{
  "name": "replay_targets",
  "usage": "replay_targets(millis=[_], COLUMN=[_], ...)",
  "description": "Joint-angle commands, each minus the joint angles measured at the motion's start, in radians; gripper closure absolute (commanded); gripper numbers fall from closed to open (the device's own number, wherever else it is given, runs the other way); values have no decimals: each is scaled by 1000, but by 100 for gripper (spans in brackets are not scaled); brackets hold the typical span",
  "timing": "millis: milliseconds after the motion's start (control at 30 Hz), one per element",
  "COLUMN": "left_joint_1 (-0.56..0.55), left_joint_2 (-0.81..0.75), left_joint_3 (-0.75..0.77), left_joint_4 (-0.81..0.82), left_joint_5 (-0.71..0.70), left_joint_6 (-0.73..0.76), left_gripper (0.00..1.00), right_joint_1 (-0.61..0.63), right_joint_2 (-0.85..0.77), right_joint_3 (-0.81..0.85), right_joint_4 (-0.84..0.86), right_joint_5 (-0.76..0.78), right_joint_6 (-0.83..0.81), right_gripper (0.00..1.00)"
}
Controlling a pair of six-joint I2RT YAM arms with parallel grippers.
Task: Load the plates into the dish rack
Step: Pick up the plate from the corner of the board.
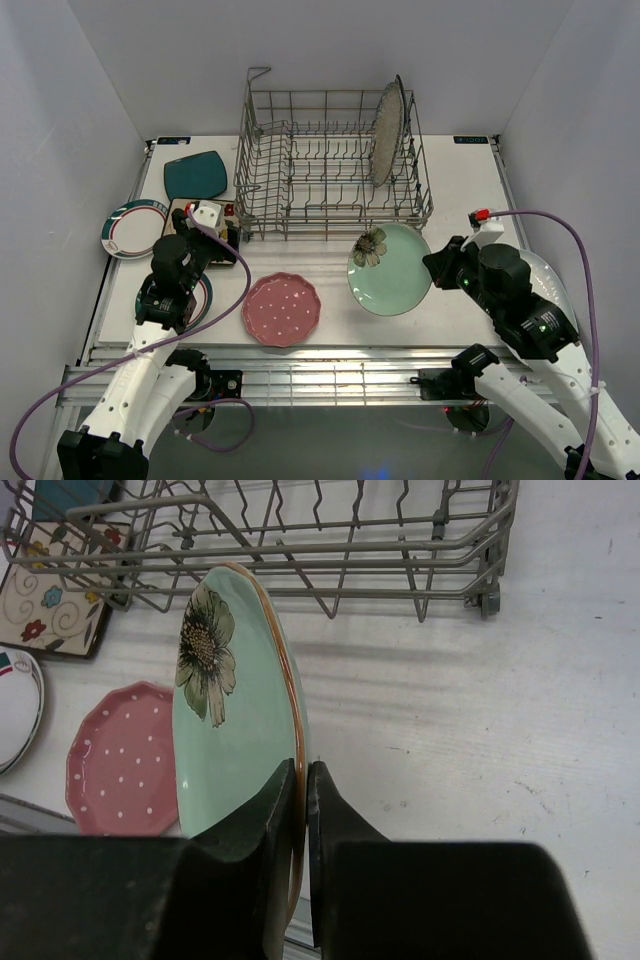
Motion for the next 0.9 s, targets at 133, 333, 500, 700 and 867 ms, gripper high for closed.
replay_targets(millis=[133, 333, 500, 700, 867], left_joint_1=[3, 3, 3, 3, 3], left_joint_2=[3, 3, 9, 8, 11], left_joint_3=[40, 40, 48, 48, 49], left_joint_4=[-13, -15, -22, -25, -30], left_joint_5=[9, 8, 11, 17, 22], left_joint_6=[-1, -1, -8, -7, -10], left_gripper=[2, 2, 2, 2, 2], right_joint_1=[4, 4, 4, 4, 4], right_joint_2=[78, 181, 215, 253, 314], right_joint_3=[200, 338, 383, 476, 550], right_joint_4=[148, 138, 169, 178, 190], right_joint_5=[98, 126, 127, 147, 150], right_joint_6=[27, 9, 9, 9, 9], right_gripper=[92, 92, 92, 92, 92])
